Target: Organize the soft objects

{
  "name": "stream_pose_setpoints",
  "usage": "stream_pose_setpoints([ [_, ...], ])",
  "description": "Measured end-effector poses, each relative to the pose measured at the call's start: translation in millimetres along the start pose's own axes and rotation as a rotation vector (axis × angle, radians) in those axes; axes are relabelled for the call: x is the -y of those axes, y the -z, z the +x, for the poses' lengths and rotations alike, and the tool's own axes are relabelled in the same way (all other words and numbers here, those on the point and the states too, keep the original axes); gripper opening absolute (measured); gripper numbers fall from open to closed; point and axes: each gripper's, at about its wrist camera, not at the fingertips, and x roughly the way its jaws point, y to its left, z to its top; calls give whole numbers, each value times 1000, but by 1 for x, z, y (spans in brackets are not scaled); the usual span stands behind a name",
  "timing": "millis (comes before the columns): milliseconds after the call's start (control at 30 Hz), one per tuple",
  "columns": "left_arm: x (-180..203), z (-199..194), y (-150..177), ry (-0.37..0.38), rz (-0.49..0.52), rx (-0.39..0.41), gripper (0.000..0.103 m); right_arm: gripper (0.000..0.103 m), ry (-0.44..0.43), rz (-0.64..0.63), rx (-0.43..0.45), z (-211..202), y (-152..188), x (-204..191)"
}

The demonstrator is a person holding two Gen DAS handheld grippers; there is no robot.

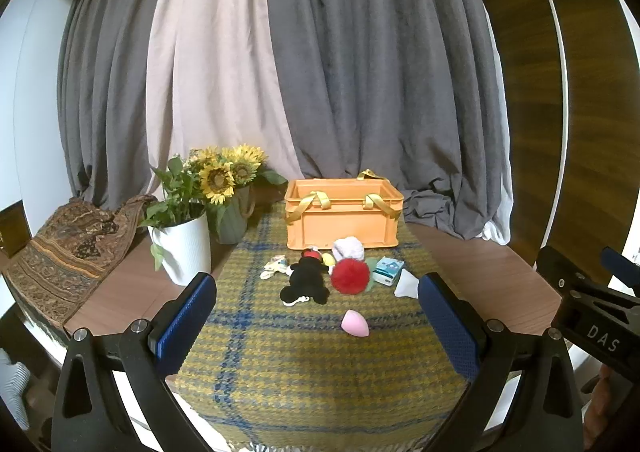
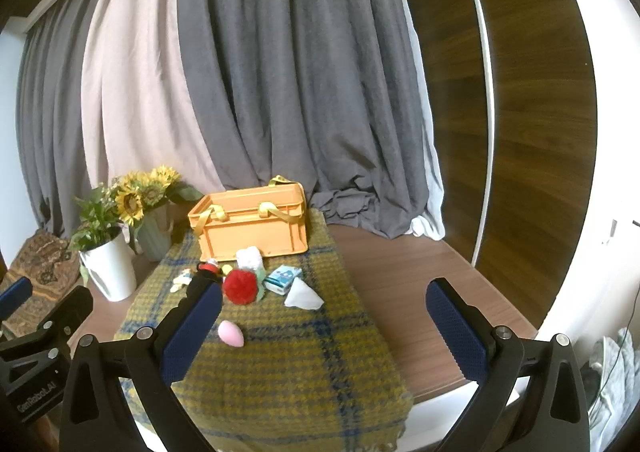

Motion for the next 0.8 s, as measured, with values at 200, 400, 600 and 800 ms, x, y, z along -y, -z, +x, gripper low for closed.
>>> stream_pose_setpoints([
  [200, 2, 1, 1, 4, -6, 3, 103, 103, -1, 2, 1, 1, 0, 1],
  [400, 5, 4, 2, 9, -7, 4, 103, 103, 0, 5, 2, 2, -1, 2],
  [600, 9, 4, 4, 13, -8, 3, 103, 103, 1, 8, -2, 5, -3, 5],
  [800, 14, 9, 4, 15, -12, -7, 103, 103, -5, 10, -7, 12, -3, 10],
])
